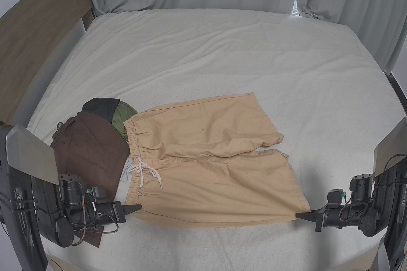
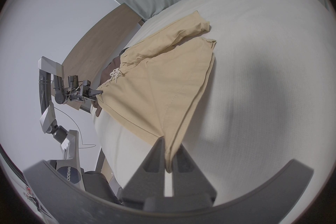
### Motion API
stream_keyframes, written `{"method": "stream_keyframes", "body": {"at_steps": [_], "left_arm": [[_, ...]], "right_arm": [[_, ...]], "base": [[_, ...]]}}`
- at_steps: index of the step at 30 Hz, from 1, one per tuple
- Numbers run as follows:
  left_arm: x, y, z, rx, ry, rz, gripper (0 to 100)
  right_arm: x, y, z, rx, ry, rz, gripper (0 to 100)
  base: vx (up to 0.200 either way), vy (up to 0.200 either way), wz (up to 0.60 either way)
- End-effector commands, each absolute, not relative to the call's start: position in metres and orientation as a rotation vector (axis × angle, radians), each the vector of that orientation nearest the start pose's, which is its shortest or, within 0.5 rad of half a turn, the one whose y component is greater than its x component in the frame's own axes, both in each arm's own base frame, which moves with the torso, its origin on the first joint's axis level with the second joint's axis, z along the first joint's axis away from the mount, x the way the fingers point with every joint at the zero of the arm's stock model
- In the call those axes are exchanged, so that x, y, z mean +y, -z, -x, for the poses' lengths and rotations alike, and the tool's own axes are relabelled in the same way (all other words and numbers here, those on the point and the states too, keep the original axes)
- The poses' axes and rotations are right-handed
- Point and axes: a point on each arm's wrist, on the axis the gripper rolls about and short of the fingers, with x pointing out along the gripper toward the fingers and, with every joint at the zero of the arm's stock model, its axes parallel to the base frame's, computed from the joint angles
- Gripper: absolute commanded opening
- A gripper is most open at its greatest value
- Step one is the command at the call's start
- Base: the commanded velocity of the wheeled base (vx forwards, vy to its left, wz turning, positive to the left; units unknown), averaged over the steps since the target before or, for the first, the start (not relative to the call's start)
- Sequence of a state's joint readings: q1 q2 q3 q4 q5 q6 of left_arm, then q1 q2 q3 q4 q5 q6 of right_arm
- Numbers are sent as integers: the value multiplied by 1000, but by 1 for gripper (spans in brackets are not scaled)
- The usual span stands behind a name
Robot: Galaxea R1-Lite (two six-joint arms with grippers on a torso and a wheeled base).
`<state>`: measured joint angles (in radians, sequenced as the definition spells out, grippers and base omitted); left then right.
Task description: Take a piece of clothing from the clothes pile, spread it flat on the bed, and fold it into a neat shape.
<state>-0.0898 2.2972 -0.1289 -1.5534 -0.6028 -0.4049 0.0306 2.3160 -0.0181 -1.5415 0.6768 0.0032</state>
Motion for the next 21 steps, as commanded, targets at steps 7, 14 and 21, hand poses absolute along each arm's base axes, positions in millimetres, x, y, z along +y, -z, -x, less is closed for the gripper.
{"method": "stream_keyframes", "body": {"at_steps": [7, 14, 21], "left_arm": [[-34, 33, -238, 787, 535, 513, 0], [-33, 34, -233, 806, 537, 511, 0], [-30, 33, -225, 814, 570, 482, 0]], "right_arm": [[20, 33, -209, 775, -665, -261, 0], [19, 34, -209, 768, -668, -240, 0], [19, 30, -209, 748, -676, -219, 0]], "base": [[0, 0, 0], [0, 0, 0], [0, 0, 0]]}}
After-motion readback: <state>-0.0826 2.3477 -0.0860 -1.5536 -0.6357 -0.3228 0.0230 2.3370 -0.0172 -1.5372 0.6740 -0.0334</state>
